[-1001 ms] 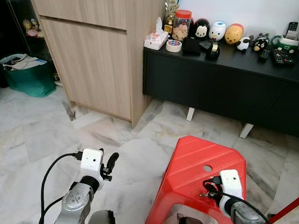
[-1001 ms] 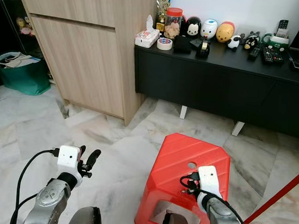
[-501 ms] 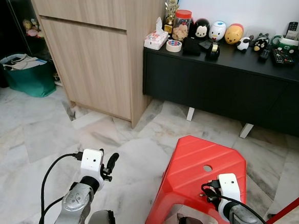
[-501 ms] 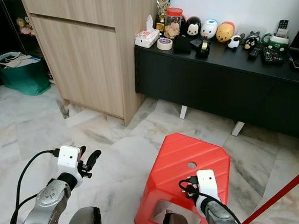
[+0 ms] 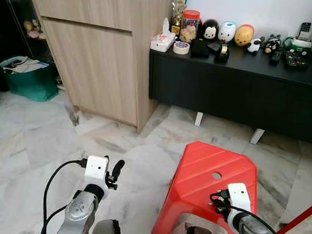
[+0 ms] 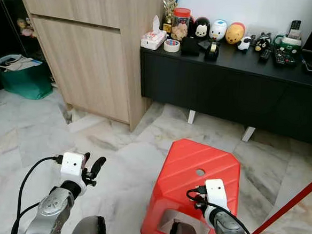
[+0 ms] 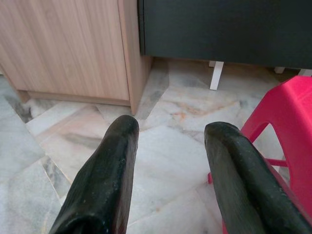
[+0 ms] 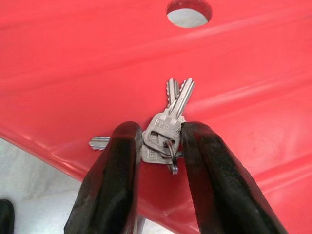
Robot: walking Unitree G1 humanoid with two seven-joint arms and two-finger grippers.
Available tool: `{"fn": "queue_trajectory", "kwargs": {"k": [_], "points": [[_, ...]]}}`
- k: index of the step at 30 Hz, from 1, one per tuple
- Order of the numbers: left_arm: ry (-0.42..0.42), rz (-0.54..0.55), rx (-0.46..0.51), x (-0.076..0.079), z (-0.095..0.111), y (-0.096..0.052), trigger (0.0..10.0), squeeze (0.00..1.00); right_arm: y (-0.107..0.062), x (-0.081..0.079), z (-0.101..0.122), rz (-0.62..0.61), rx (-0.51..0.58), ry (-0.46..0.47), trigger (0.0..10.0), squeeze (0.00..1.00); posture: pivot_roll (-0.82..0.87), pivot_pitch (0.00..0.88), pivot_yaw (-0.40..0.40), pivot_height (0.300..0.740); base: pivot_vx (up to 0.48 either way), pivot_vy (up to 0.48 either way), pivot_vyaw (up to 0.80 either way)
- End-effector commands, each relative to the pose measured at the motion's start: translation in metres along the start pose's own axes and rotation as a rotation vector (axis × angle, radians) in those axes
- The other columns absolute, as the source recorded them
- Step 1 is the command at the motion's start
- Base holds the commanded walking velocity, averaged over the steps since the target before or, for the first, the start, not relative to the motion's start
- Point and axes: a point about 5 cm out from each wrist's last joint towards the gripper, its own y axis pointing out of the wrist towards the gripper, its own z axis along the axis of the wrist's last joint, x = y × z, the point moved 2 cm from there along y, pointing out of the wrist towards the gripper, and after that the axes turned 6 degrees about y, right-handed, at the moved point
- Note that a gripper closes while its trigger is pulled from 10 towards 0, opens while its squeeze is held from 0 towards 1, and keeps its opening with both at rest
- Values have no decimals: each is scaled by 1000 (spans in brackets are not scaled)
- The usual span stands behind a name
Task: Hang keys on a hook
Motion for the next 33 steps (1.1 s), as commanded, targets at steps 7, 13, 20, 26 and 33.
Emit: {"fn": "queue_trajectory", "kwargs": {"k": [7, 13, 20, 26, 33], "points": [[32, -18, -12, 2, -2, -1, 10000, 0, 2, 0, 0, -9, -12, 8, 0, 0, 25, 0, 8, 590, 0, 0, 0], [37, -20, -14, 2, -2, -1, 10000, 0, 2, -1, -1, -8, -15, 7, 0, 0, 26, 0, 10, 590, 0, 0, 0], [43, -21, -23, 3, -4, -2, 10000, 0, 3, -3, 4, -16, 8, 6, 0, 0, 25, 0, 10, 590, 0, 0, 0], [45, -21, -25, 3, -4, -1, 10000, 0, 4, -4, 5, -15, 12, 6, 0, 0, 28, 0, 9, 590, 0, 0, 0], [47, -24, -34, 3, -6, 0, 10000, 0, 3, -9, 27, -11, 139, 34, 0, 0, 22, 0, 12, 590, 0, 0, 0]]}}
